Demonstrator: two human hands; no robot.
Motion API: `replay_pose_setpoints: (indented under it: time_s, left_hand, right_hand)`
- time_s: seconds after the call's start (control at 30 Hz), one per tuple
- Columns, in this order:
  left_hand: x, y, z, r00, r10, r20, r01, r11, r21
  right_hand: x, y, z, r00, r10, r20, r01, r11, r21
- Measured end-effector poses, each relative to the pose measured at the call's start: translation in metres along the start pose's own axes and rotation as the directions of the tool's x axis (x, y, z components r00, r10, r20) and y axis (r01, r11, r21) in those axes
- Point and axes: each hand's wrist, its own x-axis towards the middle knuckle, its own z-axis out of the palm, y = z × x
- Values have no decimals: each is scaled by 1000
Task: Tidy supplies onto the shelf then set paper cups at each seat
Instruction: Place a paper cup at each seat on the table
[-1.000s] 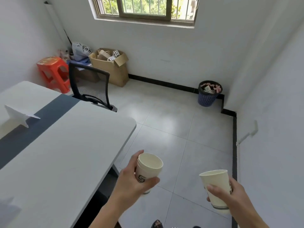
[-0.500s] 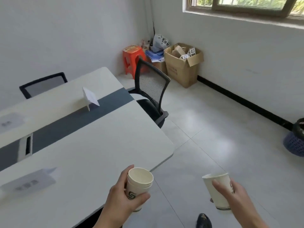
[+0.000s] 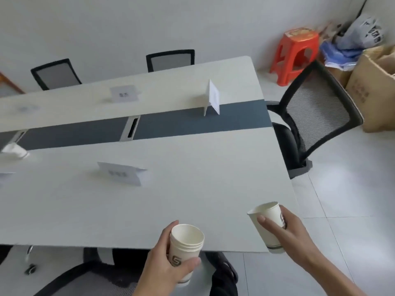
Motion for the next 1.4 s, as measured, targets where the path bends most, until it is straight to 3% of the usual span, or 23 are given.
replay_pose_setpoints:
  time_s: [0.33, 0.53, 0.7, 0.97, 1.07, 1.13, 1.2, 1.27, 1.33, 1.4]
  left_hand:
    - [134, -3, -93, 991, -50, -123, 32, 989, -146]
    - [168, -30, -130, 962, -181, -206, 133, 965, -226]
    - [171, -64, -143, 909, -304, -286, 236, 940, -249]
    - [181, -84, -144, 860, -397, -322, 299, 901, -314]
    - [184, -86, -148, 847, -417, -329, 306, 889, -341]
    - [183, -86, -150, 840, -421, -341, 305, 888, -345]
    - [181, -87, -152, 832, -428, -353, 308, 886, -346]
    - [176, -87, -152, 828, -430, -360, 305, 884, -355]
    - [170, -84, -153, 821, -428, -378, 299, 886, -354]
    - [162, -83, -155, 809, -431, -400, 299, 887, -352]
  right_hand:
    - [202, -100, 126, 989, -121, 82, 137, 963, -232]
    - [319, -136, 230, 968, -176, 176, 229, 910, -346]
    - [392, -138, 293, 971, -166, 171, 228, 855, -466]
    - [425, -101, 300, 977, -112, 179, 188, 847, -496]
    - [401, -94, 290, 990, -140, 22, 134, 877, -462]
    - [370, -90, 295, 979, -202, -17, 174, 880, -442]
    - [341, -93, 320, 952, -276, 130, 305, 854, -422]
    - [325, -101, 358, 877, -273, 395, 448, 763, -467]
    - [320, -108, 397, 758, -185, 625, 600, 574, -557]
    - [321, -110, 422, 704, -120, 700, 681, 393, -618]
